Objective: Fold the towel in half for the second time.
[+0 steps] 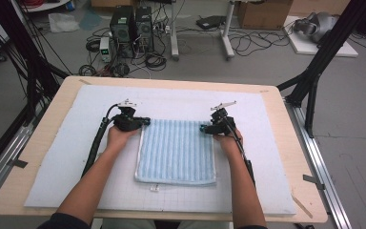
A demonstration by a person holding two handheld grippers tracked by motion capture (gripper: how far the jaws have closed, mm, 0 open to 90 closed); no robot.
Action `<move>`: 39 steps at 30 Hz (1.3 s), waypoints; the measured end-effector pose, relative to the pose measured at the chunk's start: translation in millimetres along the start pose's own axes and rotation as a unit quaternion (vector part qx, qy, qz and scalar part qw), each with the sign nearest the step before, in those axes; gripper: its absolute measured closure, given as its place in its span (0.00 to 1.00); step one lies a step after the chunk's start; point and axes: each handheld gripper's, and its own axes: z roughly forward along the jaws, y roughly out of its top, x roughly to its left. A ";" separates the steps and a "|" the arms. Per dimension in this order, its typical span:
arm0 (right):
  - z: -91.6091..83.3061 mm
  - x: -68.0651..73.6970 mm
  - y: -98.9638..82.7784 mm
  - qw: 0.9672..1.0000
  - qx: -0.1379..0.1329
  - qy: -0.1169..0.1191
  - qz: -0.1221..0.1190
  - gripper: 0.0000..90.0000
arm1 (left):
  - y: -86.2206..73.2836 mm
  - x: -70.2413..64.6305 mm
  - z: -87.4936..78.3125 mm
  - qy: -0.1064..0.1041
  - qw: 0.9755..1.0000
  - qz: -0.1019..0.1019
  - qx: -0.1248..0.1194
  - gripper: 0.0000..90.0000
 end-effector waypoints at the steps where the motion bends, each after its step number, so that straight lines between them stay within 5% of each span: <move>1: -0.6 0.3 0.1 1.000 0.002 0.003 0.001 0.55 | -0.3 -0.5 0.5 -0.001 1.000 0.000 0.000 0.96; 8: -1.3 3.4 1.9 0.999 0.006 0.029 -0.021 0.84 | -0.1 0.2 -0.3 -0.005 1.000 -0.004 -0.003 0.96; 12: -3.1 1.9 2.9 1.000 -0.002 0.014 0.001 0.93 | 2.3 0.0 -2.2 0.003 1.000 -0.002 -0.012 0.97; 24: -12.4 -6.0 22.5 0.997 -0.074 -0.015 0.001 0.94 | 22.8 12.5 -13.0 -0.004 0.993 -0.013 -0.113 0.97; 30: -18.1 -6.6 17.6 0.996 -0.085 0.006 0.018 0.94 | 22.5 9.3 -20.2 -0.024 0.995 -0.002 -0.099 0.96; 36: -30.3 -3.6 8.7 0.995 -0.099 0.026 0.009 0.94 | 16.7 -0.7 -30.6 -0.029 0.994 0.008 -0.105 0.97; 39: -37.1 -4.2 3.7 0.993 -0.112 0.038 0.013 0.94 | 16.3 -5.8 -34.0 -0.031 0.995 0.022 -0.090 0.97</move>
